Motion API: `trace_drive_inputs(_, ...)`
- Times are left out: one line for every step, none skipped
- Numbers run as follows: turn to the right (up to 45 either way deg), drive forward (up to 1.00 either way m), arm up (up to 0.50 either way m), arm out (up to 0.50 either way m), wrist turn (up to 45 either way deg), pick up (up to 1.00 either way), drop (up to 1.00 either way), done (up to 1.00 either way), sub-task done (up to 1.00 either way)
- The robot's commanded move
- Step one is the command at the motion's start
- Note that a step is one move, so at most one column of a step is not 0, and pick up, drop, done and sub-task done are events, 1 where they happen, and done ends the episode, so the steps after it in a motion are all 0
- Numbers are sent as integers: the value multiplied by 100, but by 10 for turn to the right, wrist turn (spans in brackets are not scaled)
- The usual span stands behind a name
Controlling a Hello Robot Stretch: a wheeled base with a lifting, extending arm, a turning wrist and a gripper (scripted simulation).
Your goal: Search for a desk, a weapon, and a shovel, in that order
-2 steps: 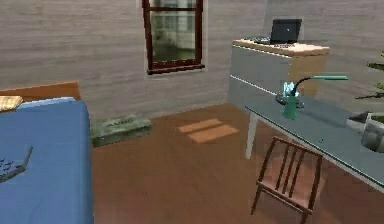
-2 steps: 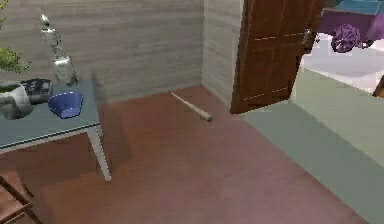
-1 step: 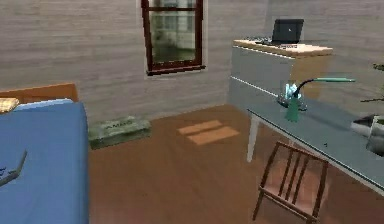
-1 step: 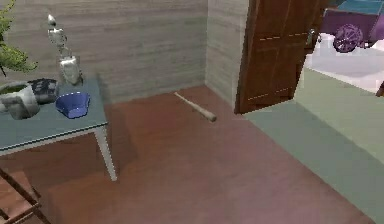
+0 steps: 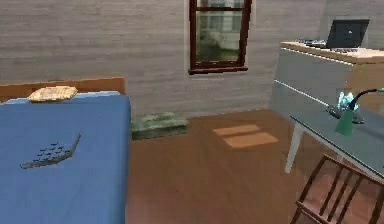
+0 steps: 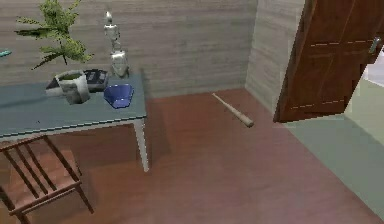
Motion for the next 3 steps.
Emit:
trace_drive_inputs(-30,0,0,0,0,0,0,0,0)
trace_drive_inputs(450,0,0,0,0,0,0,0,0)
trace_drive_inputs(330,0,0,0,0,0,0,0,0)
